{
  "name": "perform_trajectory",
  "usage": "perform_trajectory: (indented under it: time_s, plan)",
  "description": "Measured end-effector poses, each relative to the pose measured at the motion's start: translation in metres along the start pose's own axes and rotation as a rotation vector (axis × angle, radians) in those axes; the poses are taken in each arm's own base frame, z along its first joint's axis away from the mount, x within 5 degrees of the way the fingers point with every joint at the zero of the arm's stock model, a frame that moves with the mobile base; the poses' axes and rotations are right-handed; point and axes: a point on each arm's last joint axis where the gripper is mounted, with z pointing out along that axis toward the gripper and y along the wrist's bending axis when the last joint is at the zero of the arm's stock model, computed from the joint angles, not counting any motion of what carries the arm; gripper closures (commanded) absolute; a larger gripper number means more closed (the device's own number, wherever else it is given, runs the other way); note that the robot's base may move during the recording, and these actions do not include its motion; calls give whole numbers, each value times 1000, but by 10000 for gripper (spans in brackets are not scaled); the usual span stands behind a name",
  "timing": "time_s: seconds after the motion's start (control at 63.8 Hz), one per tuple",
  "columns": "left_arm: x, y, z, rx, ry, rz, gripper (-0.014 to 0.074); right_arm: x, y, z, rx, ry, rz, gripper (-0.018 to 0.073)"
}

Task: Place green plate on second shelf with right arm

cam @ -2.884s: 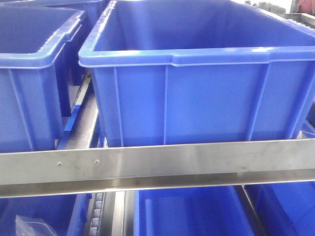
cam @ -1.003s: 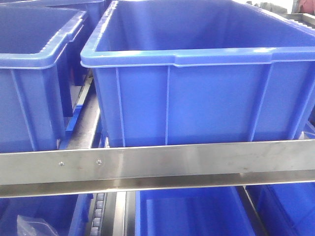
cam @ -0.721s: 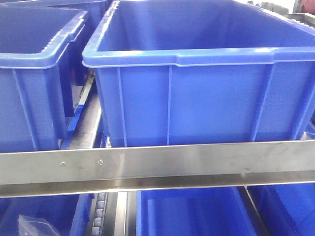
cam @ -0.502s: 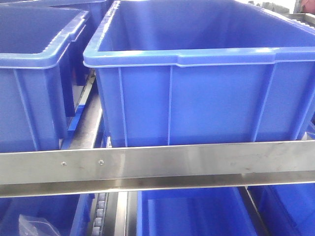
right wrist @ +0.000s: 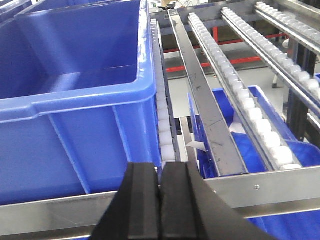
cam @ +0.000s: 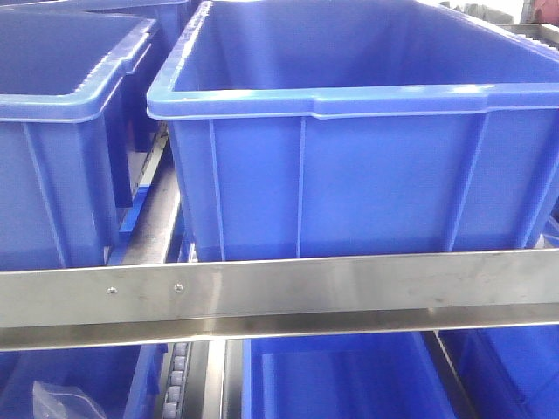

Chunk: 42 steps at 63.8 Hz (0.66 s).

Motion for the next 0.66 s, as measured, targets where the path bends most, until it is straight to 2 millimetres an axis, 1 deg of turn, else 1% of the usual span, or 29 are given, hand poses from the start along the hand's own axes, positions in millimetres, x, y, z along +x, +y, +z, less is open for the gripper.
perform_trajectory:
  time_s: [0.658]
  plan:
    - [0, 0, 0, 0, 0, 0, 472, 0, 0, 0, 2, 2, -4, 505]
